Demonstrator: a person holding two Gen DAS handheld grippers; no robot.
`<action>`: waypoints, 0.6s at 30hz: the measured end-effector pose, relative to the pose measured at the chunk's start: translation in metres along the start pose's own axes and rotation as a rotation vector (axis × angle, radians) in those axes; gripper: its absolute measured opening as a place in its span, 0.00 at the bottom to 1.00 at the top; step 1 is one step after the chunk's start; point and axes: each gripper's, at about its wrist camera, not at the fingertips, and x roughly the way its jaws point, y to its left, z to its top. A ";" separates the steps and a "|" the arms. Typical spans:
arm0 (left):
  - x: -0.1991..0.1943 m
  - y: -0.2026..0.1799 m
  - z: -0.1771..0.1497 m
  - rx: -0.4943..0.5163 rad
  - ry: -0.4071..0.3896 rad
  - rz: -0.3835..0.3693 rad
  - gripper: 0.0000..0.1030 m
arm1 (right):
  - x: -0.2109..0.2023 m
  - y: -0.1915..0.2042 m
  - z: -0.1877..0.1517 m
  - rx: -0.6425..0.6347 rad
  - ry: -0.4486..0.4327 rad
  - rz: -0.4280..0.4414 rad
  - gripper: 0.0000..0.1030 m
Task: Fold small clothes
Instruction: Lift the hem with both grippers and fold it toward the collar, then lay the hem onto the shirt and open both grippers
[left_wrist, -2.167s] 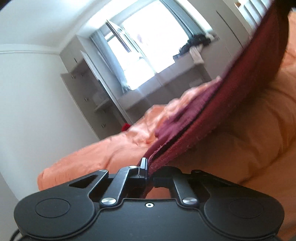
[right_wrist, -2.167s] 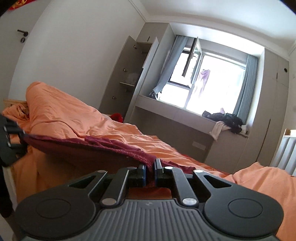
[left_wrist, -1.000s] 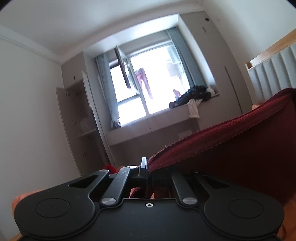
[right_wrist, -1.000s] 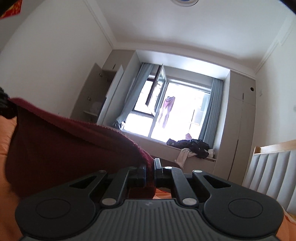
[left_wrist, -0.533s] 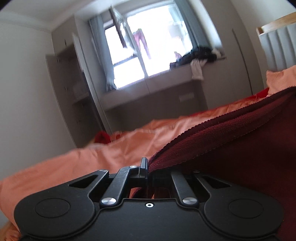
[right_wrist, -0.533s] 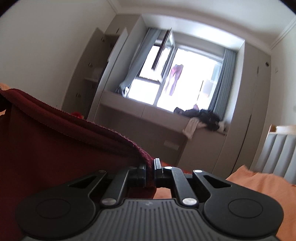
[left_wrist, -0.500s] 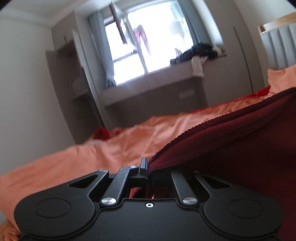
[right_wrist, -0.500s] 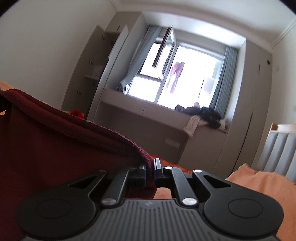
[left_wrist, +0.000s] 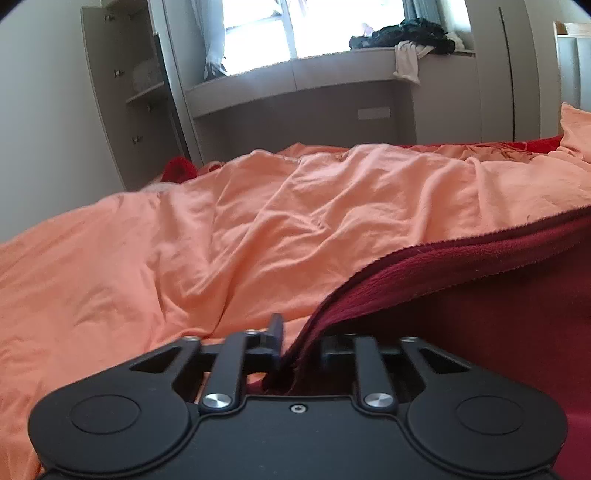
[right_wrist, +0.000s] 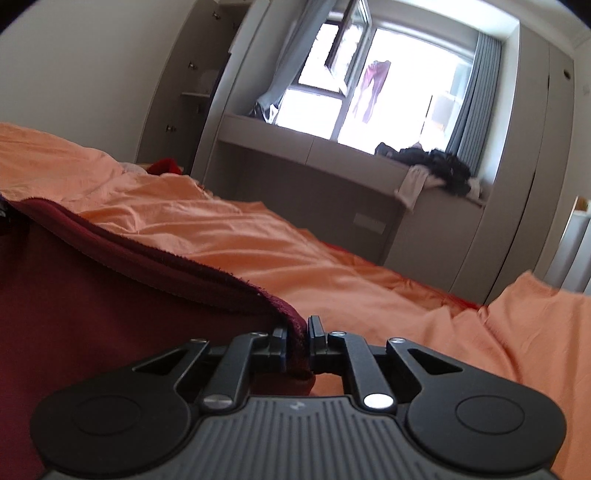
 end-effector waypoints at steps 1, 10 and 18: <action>0.002 0.001 0.000 -0.006 0.005 -0.003 0.33 | 0.001 -0.002 -0.001 0.010 0.011 0.007 0.18; 0.000 0.019 -0.003 -0.057 0.013 0.050 0.77 | -0.002 -0.027 -0.003 0.075 0.042 0.033 0.86; 0.035 0.046 -0.006 -0.161 0.123 0.072 0.92 | 0.022 -0.045 -0.024 0.215 0.108 -0.062 0.96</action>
